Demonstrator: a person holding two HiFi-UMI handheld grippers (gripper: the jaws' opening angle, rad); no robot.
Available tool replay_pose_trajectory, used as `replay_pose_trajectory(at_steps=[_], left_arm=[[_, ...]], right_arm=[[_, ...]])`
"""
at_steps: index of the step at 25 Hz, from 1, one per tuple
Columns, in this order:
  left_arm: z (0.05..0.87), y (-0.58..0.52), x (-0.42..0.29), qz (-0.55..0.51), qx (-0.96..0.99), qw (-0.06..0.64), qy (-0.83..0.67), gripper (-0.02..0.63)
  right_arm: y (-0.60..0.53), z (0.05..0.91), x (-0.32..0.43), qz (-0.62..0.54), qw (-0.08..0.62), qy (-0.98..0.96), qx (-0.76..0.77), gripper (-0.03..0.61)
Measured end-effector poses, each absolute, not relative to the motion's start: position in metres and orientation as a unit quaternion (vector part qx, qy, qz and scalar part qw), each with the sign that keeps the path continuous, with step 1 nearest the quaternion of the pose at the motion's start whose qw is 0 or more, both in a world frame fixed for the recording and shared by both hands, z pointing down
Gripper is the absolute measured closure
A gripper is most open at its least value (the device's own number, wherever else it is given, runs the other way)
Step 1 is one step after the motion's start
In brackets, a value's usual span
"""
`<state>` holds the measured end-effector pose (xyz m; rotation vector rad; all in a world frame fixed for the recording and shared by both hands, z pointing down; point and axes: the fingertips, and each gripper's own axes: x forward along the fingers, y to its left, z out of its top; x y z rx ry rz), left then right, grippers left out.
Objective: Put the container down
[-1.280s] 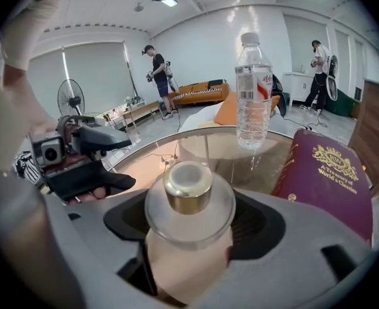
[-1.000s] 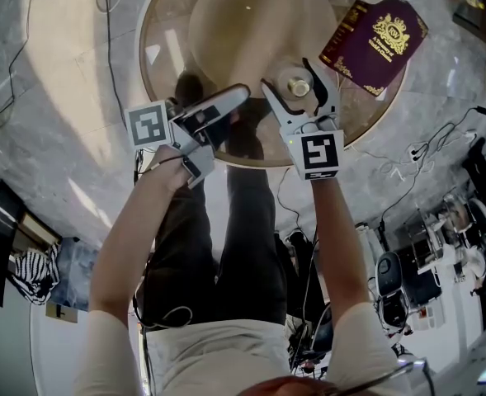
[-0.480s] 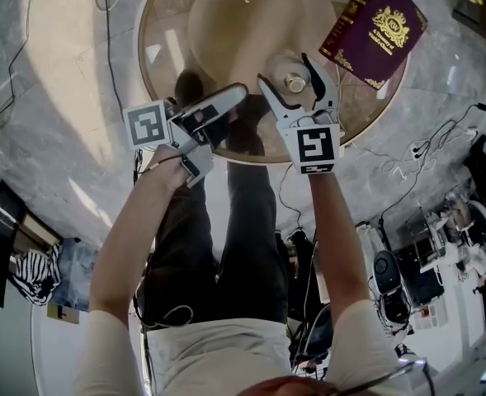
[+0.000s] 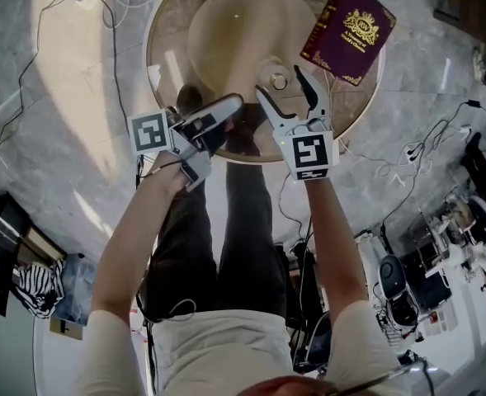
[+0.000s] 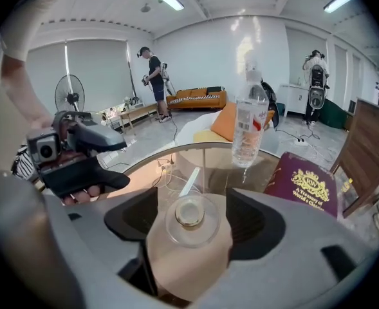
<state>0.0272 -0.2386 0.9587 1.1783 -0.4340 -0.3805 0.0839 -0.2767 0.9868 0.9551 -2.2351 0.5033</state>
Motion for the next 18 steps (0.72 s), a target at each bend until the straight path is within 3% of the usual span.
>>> replay_pose_trajectory(at_steps=[8, 18], left_arm=[[0.871, -0.234, 0.025, -0.145, 0.585, 0.775, -0.19, 0.458], [0.696, -0.221, 0.026, -0.112, 0.61, 0.765, -0.175, 0.523]], right_arm=[[-0.279, 0.886, 0.092, 0.188, 0.308, -0.843, 0.399, 0.355], [-0.263, 0.699, 0.101, 0.193, 0.28, -0.821, 0.458, 0.471]])
